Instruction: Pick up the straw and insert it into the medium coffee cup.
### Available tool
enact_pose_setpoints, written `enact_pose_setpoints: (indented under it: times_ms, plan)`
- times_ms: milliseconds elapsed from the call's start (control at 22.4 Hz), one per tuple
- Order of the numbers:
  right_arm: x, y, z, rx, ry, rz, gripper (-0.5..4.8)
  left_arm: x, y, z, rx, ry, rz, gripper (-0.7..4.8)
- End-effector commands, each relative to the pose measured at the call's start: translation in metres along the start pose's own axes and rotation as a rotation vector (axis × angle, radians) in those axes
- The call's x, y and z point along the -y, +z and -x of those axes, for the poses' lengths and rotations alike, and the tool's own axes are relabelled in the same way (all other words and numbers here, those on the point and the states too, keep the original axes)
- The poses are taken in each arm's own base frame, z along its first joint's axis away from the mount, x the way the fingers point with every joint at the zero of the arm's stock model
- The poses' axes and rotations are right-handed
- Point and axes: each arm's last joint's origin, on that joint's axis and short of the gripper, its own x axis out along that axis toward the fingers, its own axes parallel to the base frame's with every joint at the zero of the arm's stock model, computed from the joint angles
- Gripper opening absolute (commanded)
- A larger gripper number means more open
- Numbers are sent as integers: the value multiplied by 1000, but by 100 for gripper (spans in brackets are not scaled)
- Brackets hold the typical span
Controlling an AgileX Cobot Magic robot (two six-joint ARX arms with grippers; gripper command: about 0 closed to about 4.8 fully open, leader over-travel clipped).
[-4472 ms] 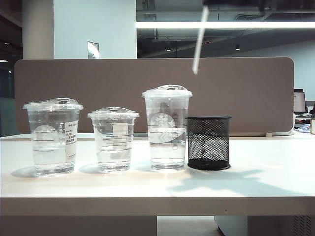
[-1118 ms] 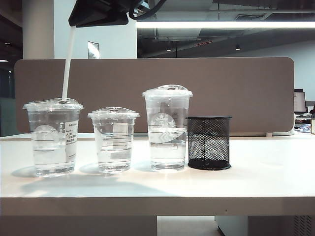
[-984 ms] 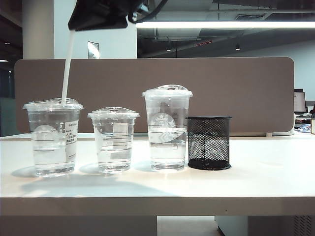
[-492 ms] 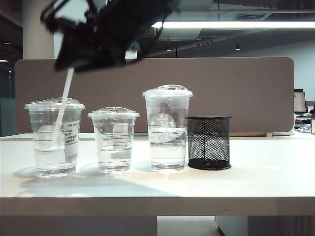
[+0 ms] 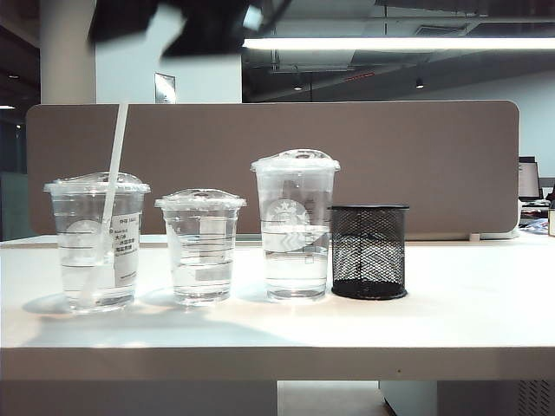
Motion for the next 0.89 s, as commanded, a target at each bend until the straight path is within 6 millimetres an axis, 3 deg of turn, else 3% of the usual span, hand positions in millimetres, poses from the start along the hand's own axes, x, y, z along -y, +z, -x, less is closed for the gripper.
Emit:
enact_pose_setpoints:
  times_ms: [45, 89, 134, 224, 402, 626, 760, 894]
  plan:
    - [1, 38, 41, 67, -34, 2, 265, 0, 2, 0, 14, 3, -1, -3]
    - [0, 48, 58, 78, -31, 4, 106, 0, 2, 0, 14, 3, -1, -3]
    - [0, 56, 72, 87, -28, 5, -2, 0, 2, 0, 15, 3, -1, -3]
    - [3, 76, 119, 106, -39, 4, -5, 0, 4, 0, 38, 4, -2, -3]
    - [4, 81, 193, 179, -104, 0, -5, -1, 8, -17, 123, -6, 1, -3]
    - [-4, 34, 269, 418, -233, -23, -5, -2, -10, -81, 233, -63, 144, -3]
    - [-12, -4, 293, 478, -242, -30, -5, -2, -32, -117, 297, -65, 140, -3]
    - [-19, -41, 304, 509, -219, -101, -5, -2, -63, -147, 307, -55, 142, -3]
